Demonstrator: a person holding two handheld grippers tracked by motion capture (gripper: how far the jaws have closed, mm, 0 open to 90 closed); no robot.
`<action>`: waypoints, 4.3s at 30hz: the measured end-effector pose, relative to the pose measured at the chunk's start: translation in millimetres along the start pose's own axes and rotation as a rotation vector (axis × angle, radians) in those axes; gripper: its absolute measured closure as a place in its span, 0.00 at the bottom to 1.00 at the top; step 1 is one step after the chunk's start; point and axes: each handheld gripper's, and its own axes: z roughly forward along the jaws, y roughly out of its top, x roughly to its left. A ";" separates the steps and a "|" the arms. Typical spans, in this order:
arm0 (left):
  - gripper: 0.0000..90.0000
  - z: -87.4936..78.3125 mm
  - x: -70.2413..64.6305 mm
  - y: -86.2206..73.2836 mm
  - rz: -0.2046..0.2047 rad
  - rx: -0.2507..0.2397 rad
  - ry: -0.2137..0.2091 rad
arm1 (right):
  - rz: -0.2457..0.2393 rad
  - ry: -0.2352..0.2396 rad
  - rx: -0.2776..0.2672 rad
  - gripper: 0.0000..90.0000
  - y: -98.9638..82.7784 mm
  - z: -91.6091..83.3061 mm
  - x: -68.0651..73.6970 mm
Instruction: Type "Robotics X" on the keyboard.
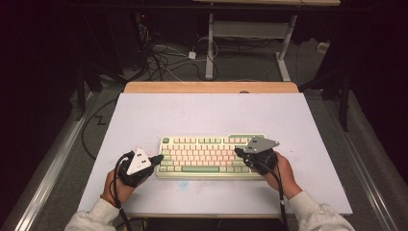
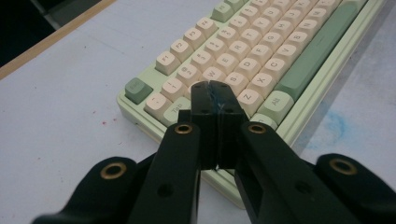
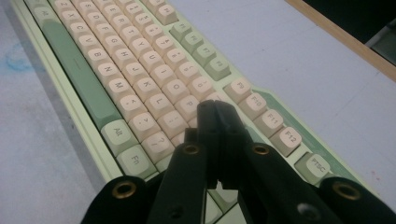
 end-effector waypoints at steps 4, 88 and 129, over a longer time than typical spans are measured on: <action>0.97 -0.2 -0.9 -1.3 0.001 0.005 -0.003 | -0.002 0.008 0.007 1.00 6.6 6.1 2.0; 0.97 2.7 -5.6 0.9 0.033 0.028 -0.040 | -0.003 0.037 -0.073 1.00 25.0 9.5 19.2; 0.97 44.8 -33.1 57.3 0.098 0.056 -0.199 | -0.005 0.025 -0.061 1.00 -11.6 -37.0 17.6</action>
